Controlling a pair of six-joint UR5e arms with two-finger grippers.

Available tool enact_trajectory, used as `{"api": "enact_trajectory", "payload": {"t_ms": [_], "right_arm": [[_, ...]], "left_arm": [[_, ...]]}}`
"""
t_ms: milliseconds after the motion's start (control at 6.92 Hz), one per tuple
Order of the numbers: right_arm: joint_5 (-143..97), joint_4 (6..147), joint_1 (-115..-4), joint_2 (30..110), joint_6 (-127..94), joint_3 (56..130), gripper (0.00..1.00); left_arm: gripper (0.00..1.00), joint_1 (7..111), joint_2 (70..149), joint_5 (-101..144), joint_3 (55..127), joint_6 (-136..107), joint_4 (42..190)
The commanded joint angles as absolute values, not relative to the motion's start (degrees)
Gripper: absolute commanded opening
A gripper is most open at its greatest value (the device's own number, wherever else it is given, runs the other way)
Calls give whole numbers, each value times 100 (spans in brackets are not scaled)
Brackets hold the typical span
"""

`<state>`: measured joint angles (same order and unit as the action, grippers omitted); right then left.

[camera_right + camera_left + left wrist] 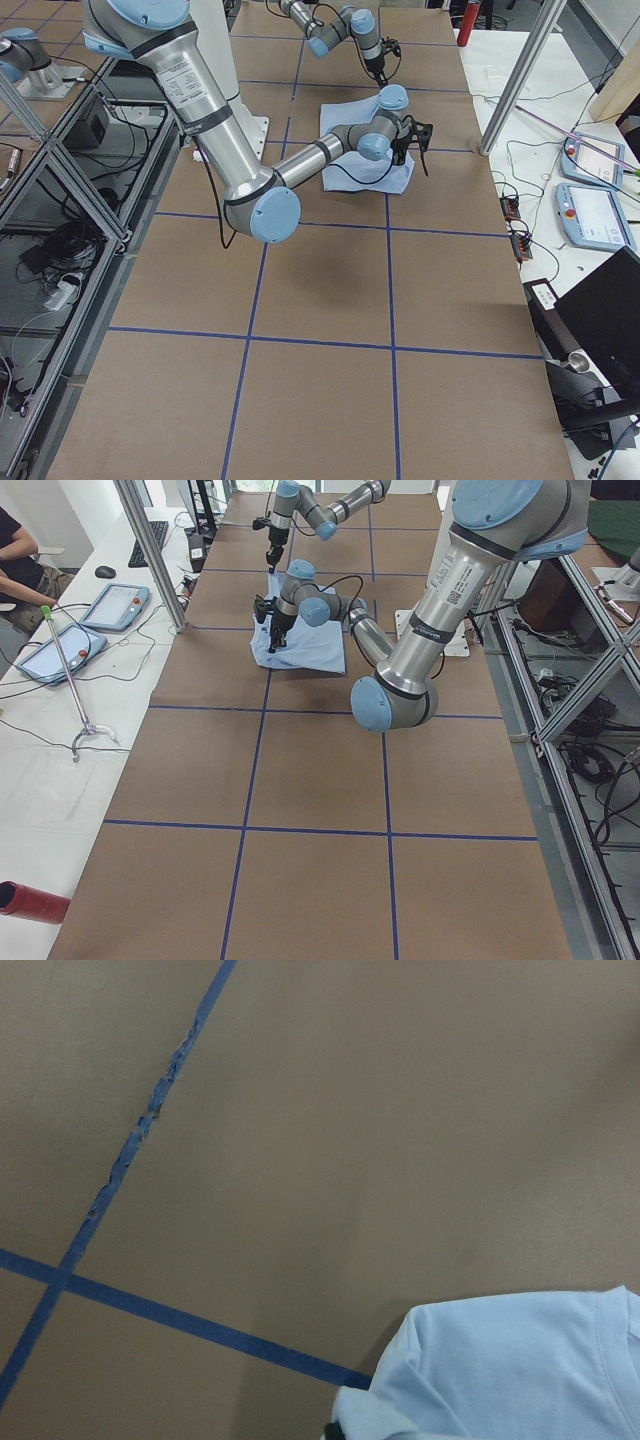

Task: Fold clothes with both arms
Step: 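Lay the hem near the collar and open both grippers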

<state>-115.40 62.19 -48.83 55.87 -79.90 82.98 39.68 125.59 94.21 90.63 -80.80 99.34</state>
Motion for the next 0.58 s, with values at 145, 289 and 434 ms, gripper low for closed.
{"api": "enact_trajectory", "payload": {"t_ms": [145, 289, 434], "right_arm": [[-11531, 5828, -4887, 5458, -7989, 7796, 0], [-11540, 5801, -4887, 5467, -7989, 7787, 0], [-11549, 5792, -4887, 5493, -7998, 7787, 0]], "left_arm": [[0, 4017, 12612, 9413, 8517, -8077, 10494], [11, 4008, 12621, 9413, 8517, -8077, 10494], [64, 3990, 12621, 9404, 8456, -8068, 10494]]}}
